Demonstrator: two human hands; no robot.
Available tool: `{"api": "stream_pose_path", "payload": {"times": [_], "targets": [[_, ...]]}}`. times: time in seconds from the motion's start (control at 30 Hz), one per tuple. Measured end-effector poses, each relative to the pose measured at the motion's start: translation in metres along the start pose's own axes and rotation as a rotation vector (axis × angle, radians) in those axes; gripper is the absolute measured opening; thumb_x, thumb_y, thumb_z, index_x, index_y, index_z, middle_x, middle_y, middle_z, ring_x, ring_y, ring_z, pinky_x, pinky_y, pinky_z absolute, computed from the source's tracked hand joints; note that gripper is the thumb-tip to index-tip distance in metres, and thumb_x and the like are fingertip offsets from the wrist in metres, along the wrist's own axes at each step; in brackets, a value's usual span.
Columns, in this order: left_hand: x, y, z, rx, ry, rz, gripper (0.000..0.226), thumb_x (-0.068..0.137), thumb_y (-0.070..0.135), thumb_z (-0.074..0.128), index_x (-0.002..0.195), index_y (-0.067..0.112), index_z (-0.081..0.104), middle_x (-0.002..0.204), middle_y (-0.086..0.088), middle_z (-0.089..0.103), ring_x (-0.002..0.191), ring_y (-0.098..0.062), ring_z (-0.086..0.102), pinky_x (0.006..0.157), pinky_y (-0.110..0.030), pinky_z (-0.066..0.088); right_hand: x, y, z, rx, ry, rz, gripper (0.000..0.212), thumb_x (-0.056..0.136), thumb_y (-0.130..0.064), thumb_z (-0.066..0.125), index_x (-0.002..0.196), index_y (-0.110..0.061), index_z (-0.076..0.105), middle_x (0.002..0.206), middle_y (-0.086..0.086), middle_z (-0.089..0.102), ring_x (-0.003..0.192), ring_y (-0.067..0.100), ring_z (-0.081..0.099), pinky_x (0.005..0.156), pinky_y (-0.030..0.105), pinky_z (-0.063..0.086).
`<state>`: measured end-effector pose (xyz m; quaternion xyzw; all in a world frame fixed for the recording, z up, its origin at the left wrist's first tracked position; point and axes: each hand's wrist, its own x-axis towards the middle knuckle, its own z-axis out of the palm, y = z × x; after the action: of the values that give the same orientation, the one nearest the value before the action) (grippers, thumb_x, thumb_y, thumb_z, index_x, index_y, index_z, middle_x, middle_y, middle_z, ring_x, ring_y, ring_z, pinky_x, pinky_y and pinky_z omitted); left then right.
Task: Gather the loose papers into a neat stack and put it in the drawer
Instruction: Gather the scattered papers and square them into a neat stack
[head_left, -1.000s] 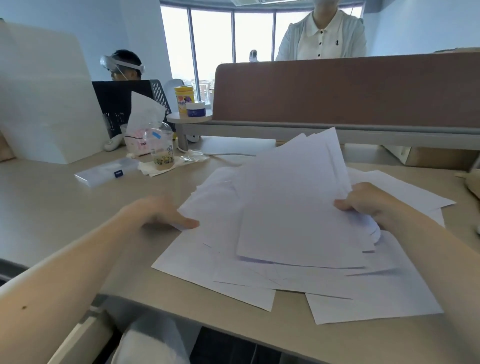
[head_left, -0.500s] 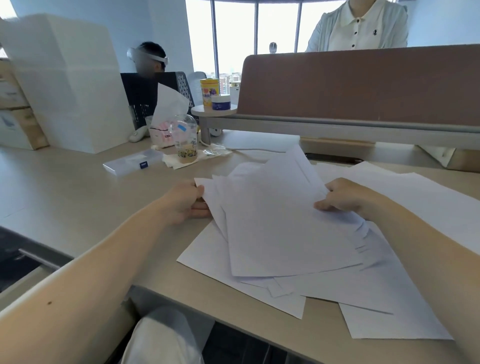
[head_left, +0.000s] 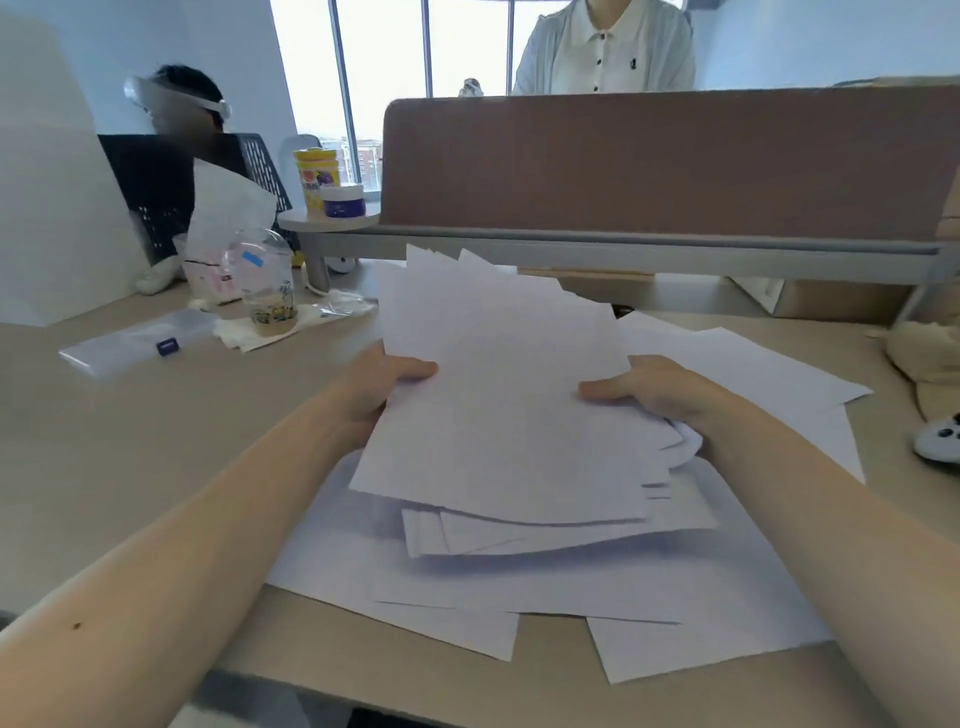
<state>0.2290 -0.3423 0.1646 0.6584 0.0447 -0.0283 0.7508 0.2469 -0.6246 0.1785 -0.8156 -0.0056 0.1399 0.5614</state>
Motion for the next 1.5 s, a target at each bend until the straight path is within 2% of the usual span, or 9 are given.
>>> {"api": "stream_pose_path", "payload": {"times": [0.17,0.3,0.4,0.6,0.83,1.03,1.23,1.37,1.5], "targets": [[0.029,-0.003,0.033,-0.027,-0.051,-0.043,0.033,0.096,0.041,0.054,0.106,0.013,0.069,0.098,-0.006,0.073,0.083,-0.026,0.069,0.074,-0.033,0.056,-0.011,0.016,-0.036,-0.019,0.301,0.054,0.01,0.087,-0.009,0.07,0.095,-0.005,0.065,0.086,0.008,0.068,0.074,0.023,0.065,0.057,0.024,0.051],[0.057,-0.023,0.025,0.704,0.311,0.067,0.034,0.078,0.05,0.071,0.095,0.022,0.067,0.113,-0.002,0.062,0.101,-0.025,0.061,0.085,-0.032,0.046,-0.02,0.039,-0.073,-0.006,0.498,0.109,0.008,0.09,-0.007,0.065,0.095,-0.004,0.059,0.077,0.006,0.061,0.066,0.02,0.057,0.052,0.026,0.039],[0.055,-0.02,0.008,1.201,0.321,-0.053,0.087,0.055,0.071,0.072,0.125,0.022,0.056,0.134,-0.001,0.053,0.125,-0.025,0.049,0.104,-0.039,0.04,-0.018,0.053,-0.088,-0.048,0.506,0.214,0.012,0.089,-0.009,0.066,0.093,-0.001,0.059,0.085,0.012,0.062,0.072,0.027,0.058,0.069,0.033,0.046],[0.044,-0.001,0.007,1.179,0.052,-0.206,0.11,0.041,0.054,0.089,0.135,0.015,0.048,0.124,-0.001,0.058,0.113,-0.023,0.056,0.097,-0.034,0.045,-0.013,0.052,-0.087,0.037,0.424,0.287,0.028,0.086,-0.004,0.07,0.111,0.002,0.059,0.103,0.02,0.067,0.09,0.04,0.065,0.076,0.045,0.055],[0.035,-0.005,0.014,1.187,0.094,-0.129,0.07,0.06,0.042,0.09,0.114,0.012,0.057,0.103,-0.002,0.06,0.095,-0.022,0.06,0.088,-0.031,0.05,-0.013,0.047,-0.071,0.154,0.292,0.292,0.029,0.083,0.0,0.07,0.112,0.004,0.064,0.096,0.023,0.073,0.082,0.039,0.071,0.07,0.047,0.059],[0.025,-0.003,0.019,0.422,-0.083,-0.199,0.061,0.081,-0.011,0.069,0.136,0.007,0.047,0.115,-0.016,0.062,0.089,-0.024,0.068,0.079,-0.031,0.058,-0.018,0.035,-0.041,0.329,0.14,0.24,0.028,0.086,-0.007,0.067,0.114,-0.002,0.066,0.097,0.02,0.075,0.078,0.035,0.074,0.065,0.046,0.061],[0.025,-0.011,0.02,0.132,-0.179,-0.241,0.05,0.088,-0.021,0.049,0.129,0.008,0.052,0.12,-0.021,0.061,0.085,-0.024,0.069,0.06,-0.027,0.059,-0.019,0.035,-0.023,0.297,0.139,0.207,0.028,0.08,0.002,0.072,0.108,0.003,0.068,0.091,0.02,0.076,0.069,0.034,0.074,0.053,0.037,0.059],[0.045,-0.015,-0.002,0.427,0.054,-0.031,0.032,0.084,-0.003,0.067,0.113,0.009,0.063,0.101,-0.008,0.068,0.086,-0.024,0.067,0.079,-0.033,0.059,-0.024,0.032,-0.025,0.166,0.238,0.215,0.018,0.082,0.002,0.071,0.099,0.001,0.065,0.084,0.017,0.072,0.069,0.032,0.069,0.045,0.025,0.053],[0.058,-0.02,-0.037,1.054,0.35,0.065,0.055,0.076,0.038,0.08,0.123,0.018,0.058,0.134,-0.008,0.055,0.123,-0.027,0.051,0.101,-0.038,0.042,-0.025,0.034,-0.042,0.122,0.38,0.196,0.022,0.085,0.002,0.07,0.104,0.003,0.061,0.085,0.015,0.066,0.069,0.03,0.061,0.05,0.03,0.045]]}}
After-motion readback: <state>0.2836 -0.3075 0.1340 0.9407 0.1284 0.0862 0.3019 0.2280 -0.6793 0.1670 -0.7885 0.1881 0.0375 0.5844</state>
